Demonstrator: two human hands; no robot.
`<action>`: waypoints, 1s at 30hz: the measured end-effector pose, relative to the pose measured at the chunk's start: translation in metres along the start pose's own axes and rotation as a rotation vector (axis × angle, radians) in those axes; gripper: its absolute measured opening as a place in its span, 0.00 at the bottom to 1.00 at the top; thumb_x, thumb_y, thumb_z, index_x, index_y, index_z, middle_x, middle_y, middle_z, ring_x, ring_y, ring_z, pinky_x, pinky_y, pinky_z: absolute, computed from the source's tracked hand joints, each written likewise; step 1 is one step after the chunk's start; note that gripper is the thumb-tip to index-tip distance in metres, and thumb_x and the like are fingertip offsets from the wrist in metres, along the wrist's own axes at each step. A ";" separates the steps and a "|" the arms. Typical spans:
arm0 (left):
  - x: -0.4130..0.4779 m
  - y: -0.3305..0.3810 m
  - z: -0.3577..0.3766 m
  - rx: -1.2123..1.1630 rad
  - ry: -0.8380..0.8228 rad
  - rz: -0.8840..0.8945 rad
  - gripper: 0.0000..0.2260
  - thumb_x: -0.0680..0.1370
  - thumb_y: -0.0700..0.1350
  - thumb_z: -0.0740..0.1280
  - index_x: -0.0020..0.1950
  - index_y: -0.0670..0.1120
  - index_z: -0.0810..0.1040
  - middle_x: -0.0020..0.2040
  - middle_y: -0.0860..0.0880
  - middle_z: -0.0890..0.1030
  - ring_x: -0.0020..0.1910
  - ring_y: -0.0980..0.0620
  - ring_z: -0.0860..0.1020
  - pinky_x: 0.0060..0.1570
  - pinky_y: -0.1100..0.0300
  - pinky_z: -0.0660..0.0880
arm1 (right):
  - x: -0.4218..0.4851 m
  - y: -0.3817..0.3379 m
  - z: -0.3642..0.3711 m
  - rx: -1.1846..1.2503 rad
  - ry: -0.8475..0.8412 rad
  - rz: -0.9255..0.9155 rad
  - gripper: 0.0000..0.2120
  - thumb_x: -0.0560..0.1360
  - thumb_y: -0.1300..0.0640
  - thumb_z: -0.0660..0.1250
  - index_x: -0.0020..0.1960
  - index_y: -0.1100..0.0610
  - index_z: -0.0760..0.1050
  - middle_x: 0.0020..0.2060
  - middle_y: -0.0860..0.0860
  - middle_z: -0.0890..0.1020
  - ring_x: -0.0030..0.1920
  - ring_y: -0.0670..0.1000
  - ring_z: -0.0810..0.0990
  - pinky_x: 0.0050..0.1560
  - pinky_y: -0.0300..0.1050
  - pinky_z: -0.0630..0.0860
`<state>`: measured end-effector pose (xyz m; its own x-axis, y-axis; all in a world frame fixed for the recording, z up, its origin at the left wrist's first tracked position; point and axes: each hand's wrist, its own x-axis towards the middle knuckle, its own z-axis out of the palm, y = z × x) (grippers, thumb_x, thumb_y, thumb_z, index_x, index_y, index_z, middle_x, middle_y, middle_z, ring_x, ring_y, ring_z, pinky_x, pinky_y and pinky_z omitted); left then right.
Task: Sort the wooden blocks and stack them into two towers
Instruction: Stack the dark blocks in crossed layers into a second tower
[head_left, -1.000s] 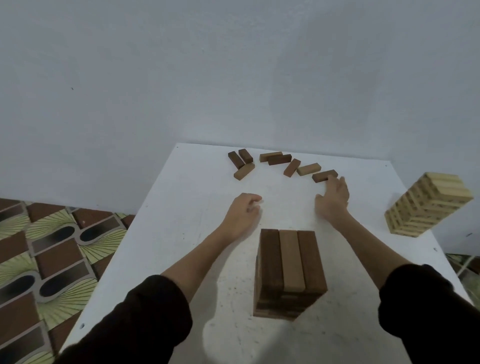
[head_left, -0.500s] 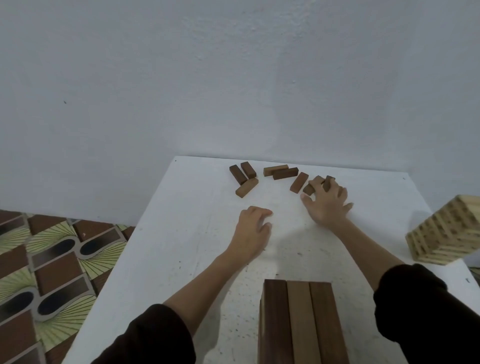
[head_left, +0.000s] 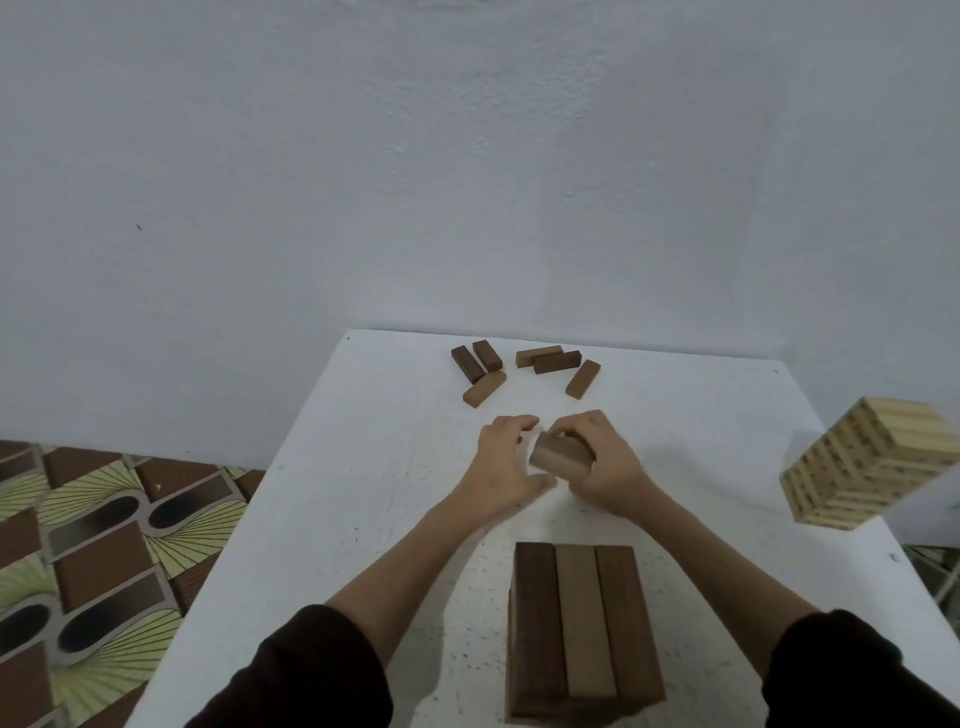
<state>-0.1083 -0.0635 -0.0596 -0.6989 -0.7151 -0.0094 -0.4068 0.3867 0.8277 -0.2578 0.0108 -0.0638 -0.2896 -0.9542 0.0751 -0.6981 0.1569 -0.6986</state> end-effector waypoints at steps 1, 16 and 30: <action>0.000 0.000 0.000 0.022 -0.035 -0.017 0.35 0.69 0.45 0.75 0.72 0.46 0.63 0.67 0.49 0.65 0.64 0.51 0.65 0.64 0.52 0.69 | -0.003 -0.003 0.002 0.054 -0.045 -0.031 0.29 0.62 0.66 0.67 0.58 0.43 0.70 0.57 0.48 0.71 0.58 0.51 0.72 0.60 0.50 0.72; 0.001 -0.003 -0.002 0.021 -0.124 -0.036 0.42 0.66 0.41 0.78 0.74 0.47 0.59 0.68 0.47 0.65 0.60 0.49 0.71 0.56 0.55 0.75 | -0.015 -0.003 -0.009 -0.009 -0.139 0.158 0.45 0.65 0.57 0.76 0.74 0.49 0.55 0.60 0.49 0.69 0.58 0.49 0.63 0.56 0.41 0.63; 0.002 0.000 -0.008 0.099 -0.198 0.015 0.39 0.67 0.40 0.77 0.73 0.45 0.61 0.63 0.48 0.70 0.57 0.53 0.68 0.57 0.58 0.72 | -0.015 -0.002 -0.009 -0.061 -0.182 0.119 0.46 0.66 0.56 0.76 0.75 0.51 0.53 0.58 0.47 0.70 0.59 0.49 0.64 0.58 0.41 0.65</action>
<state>-0.1051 -0.0696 -0.0552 -0.8031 -0.5845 -0.1156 -0.4445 0.4586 0.7695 -0.2584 0.0276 -0.0570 -0.2535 -0.9573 -0.1390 -0.7057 0.2812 -0.6503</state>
